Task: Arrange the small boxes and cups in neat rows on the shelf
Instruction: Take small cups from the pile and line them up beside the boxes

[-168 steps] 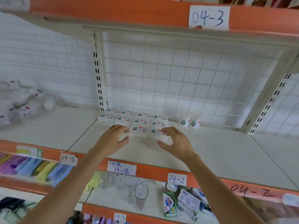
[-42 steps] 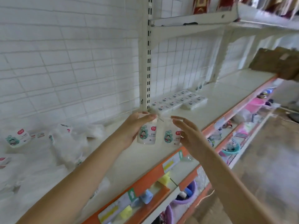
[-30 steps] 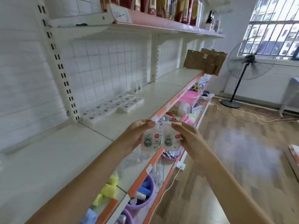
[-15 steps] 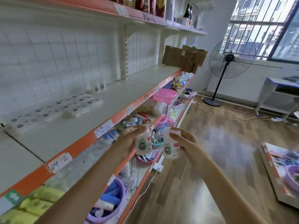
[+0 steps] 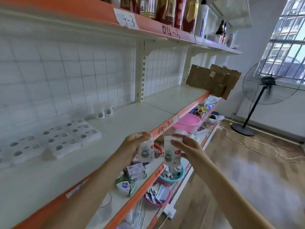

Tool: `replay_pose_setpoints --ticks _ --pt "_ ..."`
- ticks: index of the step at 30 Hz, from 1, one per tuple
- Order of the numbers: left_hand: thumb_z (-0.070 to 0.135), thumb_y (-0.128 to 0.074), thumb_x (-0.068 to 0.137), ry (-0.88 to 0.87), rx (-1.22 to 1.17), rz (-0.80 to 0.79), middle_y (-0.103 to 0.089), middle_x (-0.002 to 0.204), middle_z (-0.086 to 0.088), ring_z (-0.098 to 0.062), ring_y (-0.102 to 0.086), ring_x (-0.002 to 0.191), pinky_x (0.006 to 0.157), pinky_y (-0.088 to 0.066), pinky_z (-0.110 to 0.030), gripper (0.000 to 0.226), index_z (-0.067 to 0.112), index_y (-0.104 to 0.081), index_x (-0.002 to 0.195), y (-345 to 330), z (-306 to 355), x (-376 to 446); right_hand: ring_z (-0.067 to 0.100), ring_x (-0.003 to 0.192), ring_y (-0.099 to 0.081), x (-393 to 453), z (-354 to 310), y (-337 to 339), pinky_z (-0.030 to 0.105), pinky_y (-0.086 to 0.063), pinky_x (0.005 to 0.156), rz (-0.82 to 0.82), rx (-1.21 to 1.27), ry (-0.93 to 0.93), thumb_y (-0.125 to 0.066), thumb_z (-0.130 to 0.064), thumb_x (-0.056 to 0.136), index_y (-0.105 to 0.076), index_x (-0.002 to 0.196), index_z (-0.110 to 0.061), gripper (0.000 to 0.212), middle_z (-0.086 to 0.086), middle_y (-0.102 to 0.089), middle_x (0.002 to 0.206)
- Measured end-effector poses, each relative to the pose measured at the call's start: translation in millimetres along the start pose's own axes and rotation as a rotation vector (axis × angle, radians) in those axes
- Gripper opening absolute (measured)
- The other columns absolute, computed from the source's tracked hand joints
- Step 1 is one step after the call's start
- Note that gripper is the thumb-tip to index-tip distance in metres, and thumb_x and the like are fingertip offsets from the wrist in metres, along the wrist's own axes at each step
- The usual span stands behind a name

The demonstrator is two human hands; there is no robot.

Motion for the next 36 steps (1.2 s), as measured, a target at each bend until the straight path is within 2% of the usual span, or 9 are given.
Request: replay_pose_setpoints --ticks 4,7,11,14,16,19,26,32,36 --pt "0.023 -0.069 0.079 -0.043 0.123 0.129 -0.064 0.108 -0.01 -0.014 -0.06 0.089 0.07 -0.046 -0.02 0.044 0.009 -0.054 0.117 19 20 58 0.007 0.092 -0.062 72 -13 12 0.016 -0.052 0.063 -0.036 -0.008 0.027 -0.064 -0.034 0.068 -0.054 0.123 -0.016 0.059 0.004 -0.063 0.114" --pt "0.029 -0.074 0.073 -0.076 0.246 0.195 -0.06 0.117 -0.004 -0.014 -0.057 0.103 0.079 -0.043 -0.019 0.044 0.018 -0.056 0.112 36 30 94 0.004 0.084 -0.062 120 -14 11 0.014 -0.051 0.057 -0.086 0.02 0.017 -0.064 -0.025 0.078 -0.054 0.12 -0.015 0.044 0.002 -0.063 0.108" --pt "0.035 -0.076 0.073 -0.06 0.466 0.237 -0.057 0.117 0.002 -0.007 -0.054 0.103 0.078 -0.042 -0.014 0.048 0.023 -0.054 0.114 60 39 136 0.008 0.09 -0.063 181 -21 1 0.016 -0.053 0.067 -0.161 -0.079 0.081 -0.067 -0.035 0.069 -0.053 0.123 -0.015 0.059 0.0 -0.063 0.107" --pt "0.035 -0.075 0.074 -0.049 0.59 0.309 -0.052 0.118 0.007 -0.008 -0.049 0.106 0.074 -0.04 -0.014 0.056 0.021 -0.053 0.122 77 50 167 0.016 0.095 -0.063 239 -26 -4 0.022 -0.053 0.077 -0.21 -0.135 0.116 -0.07 -0.024 0.077 -0.054 0.121 -0.011 0.049 0.004 -0.062 0.11" --pt "0.033 -0.073 0.075 -0.031 0.678 0.375 -0.05 0.118 0.006 -0.009 -0.047 0.107 0.081 -0.04 -0.02 0.056 0.018 -0.051 0.125 89 57 188 0.017 0.095 -0.062 280 -29 -14 0.027 -0.052 0.083 -0.283 -0.231 0.155 -0.07 -0.018 0.079 -0.055 0.12 -0.009 0.044 0.004 -0.06 0.111" --pt "0.032 -0.075 0.074 0.008 0.818 0.449 -0.051 0.123 0.002 -0.015 -0.049 0.111 0.095 -0.04 -0.027 0.061 0.016 -0.05 0.127 104 69 220 0.01 0.088 -0.059 333 -35 -34 0.019 -0.05 0.075 -0.413 -0.422 0.27 -0.071 -0.02 0.079 -0.055 0.117 -0.015 0.041 -0.007 -0.058 0.098" --pt "0.032 -0.072 0.076 0.121 1.015 0.64 -0.05 0.125 0.001 -0.013 -0.048 0.105 0.082 -0.037 -0.022 0.06 0.016 -0.049 0.129 140 103 266 0.004 0.074 -0.049 424 -34 -70 0.011 -0.04 0.065 -0.659 -0.716 0.483 -0.07 -0.026 0.08 -0.059 0.117 -0.008 0.043 -0.005 -0.054 0.094" --pt "0.035 -0.072 0.075 0.252 1.092 0.786 -0.049 0.131 -0.002 -0.018 -0.05 0.112 0.088 -0.039 -0.025 0.063 0.015 -0.048 0.13 172 102 277 0.02 0.092 -0.058 469 -19 -115 0.029 -0.045 0.083 -0.78 -0.734 0.517 -0.071 -0.032 0.078 -0.057 0.119 -0.008 0.049 0.005 -0.06 0.109" --pt "0.043 -0.07 0.075 0.341 1.14 0.856 -0.04 0.128 -0.009 -0.026 -0.047 0.116 0.101 -0.039 -0.036 0.066 0.018 -0.046 0.132 182 89 276 0.022 0.111 -0.051 477 -2 -141 0.026 -0.039 0.091 -0.836 -0.781 0.541 -0.067 -0.033 0.081 -0.045 0.134 -0.011 0.061 0.007 -0.05 0.127"
Point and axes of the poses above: each hand's wrist, its own x-axis towards the middle knuckle, its own y-axis out of the back of the hand, z = x × y, the point moved 6 cm from there along x, towards the middle knuckle
